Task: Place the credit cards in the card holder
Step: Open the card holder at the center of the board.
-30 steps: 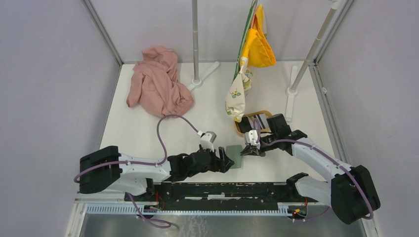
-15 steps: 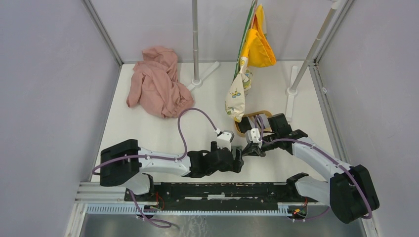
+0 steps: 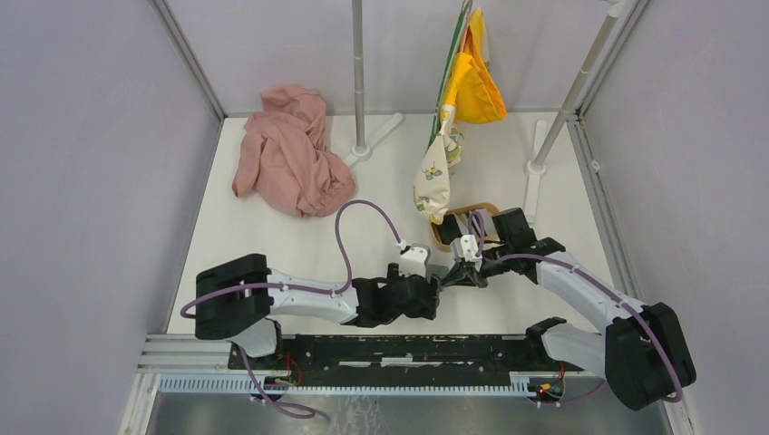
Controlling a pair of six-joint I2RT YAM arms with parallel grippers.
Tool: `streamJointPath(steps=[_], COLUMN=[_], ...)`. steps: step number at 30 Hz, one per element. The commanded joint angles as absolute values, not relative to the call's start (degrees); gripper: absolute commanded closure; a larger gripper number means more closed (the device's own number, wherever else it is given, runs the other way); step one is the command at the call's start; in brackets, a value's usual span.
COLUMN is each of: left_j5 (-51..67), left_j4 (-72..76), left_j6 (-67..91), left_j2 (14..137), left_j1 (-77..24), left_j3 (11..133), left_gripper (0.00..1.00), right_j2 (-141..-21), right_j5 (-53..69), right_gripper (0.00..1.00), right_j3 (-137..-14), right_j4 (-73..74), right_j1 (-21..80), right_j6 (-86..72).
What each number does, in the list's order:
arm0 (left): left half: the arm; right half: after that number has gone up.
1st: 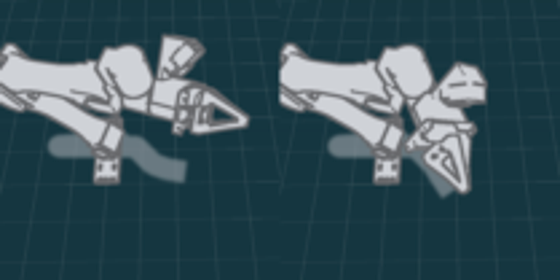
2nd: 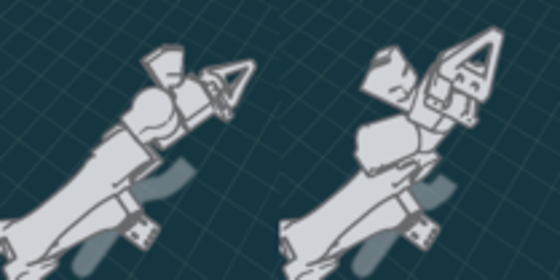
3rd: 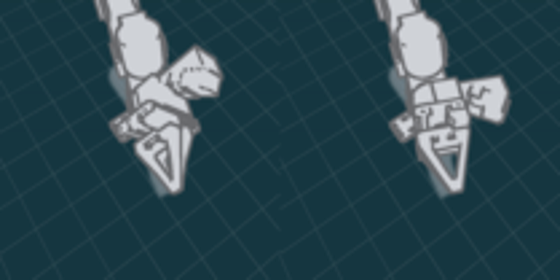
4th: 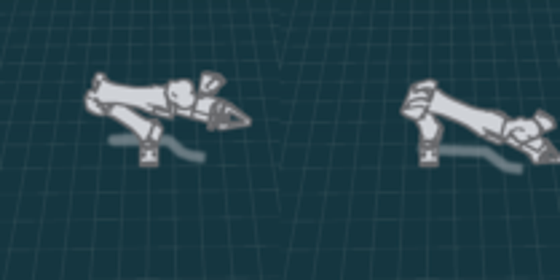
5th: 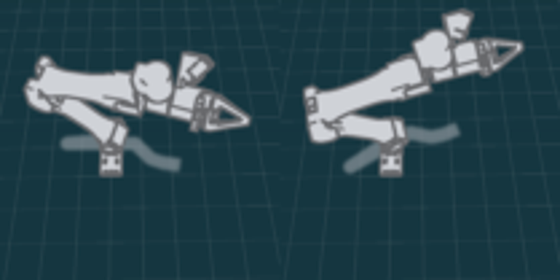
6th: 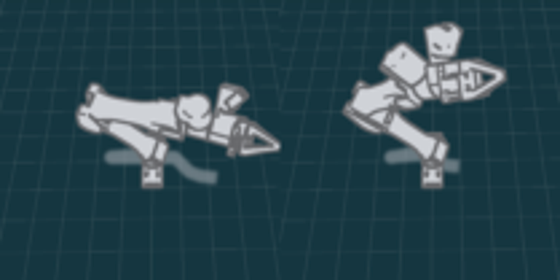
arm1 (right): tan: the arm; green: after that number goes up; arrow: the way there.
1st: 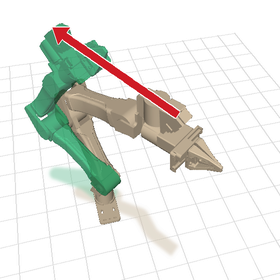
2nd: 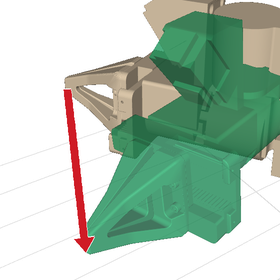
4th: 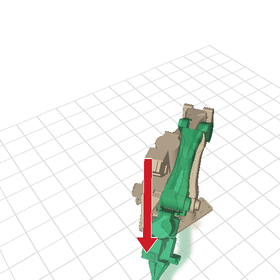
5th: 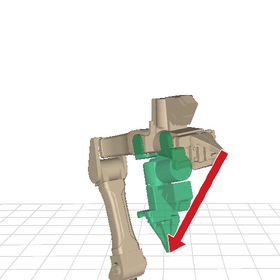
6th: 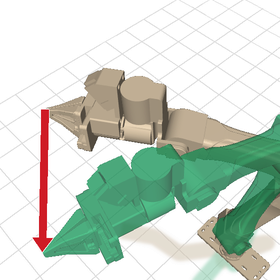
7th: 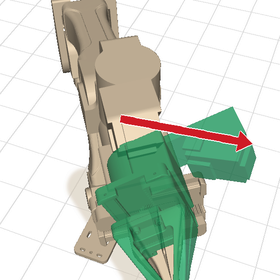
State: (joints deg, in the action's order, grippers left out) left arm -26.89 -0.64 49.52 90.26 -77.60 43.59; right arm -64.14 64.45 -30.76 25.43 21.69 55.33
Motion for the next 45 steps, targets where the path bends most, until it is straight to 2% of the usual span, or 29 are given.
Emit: streamJointPath(steps=[1, 15, 24, 28, 34, 45], left_j5=[-29.3, -26.7, -27.9, -28.7, -28.9, -22.6], left_j4=[-1.0, 3.1, 0.8, 0.3, 0.3, 5.5], left_j6=[48.2, 47.3, 45.8, 44.8, 41.2, 23.3], left_j2=[87.5, 84.4, 84.2, 83.4, 82.7, 81.2], left_j1=[-77.9, -76.3, -74.8, -74.6, -73.9, -72.5], left_j3=[43.6, 40.5, 41.1, 41.2, 42.1, 41.6], left_gripper=[0.2, 0.27, 0.42, 0.44, 0.43, 0.32], right_j2=[-63.7, -63.7, -63.8, -64.0, -64.2, -64.4], right_j5=[66.5, 66.0, 66.0, 66.0, 65.8, 66.3], right_gripper=[1.0, 1.0, 1.0, 1.0, 1.0, 1.0], right_j3=[-33.5, -33.2, -33.2, -33.1, -33.1, -33.6], right_j4=[24.8, 25.0, 25.2, 25.5, 26.0, 28.6], right_j1=[21.3, 21.0, 20.9, 20.9, 21.0, 21.0], right_j6=[55.3, 55.6, 55.8, 56.1, 56.8, 59.9])
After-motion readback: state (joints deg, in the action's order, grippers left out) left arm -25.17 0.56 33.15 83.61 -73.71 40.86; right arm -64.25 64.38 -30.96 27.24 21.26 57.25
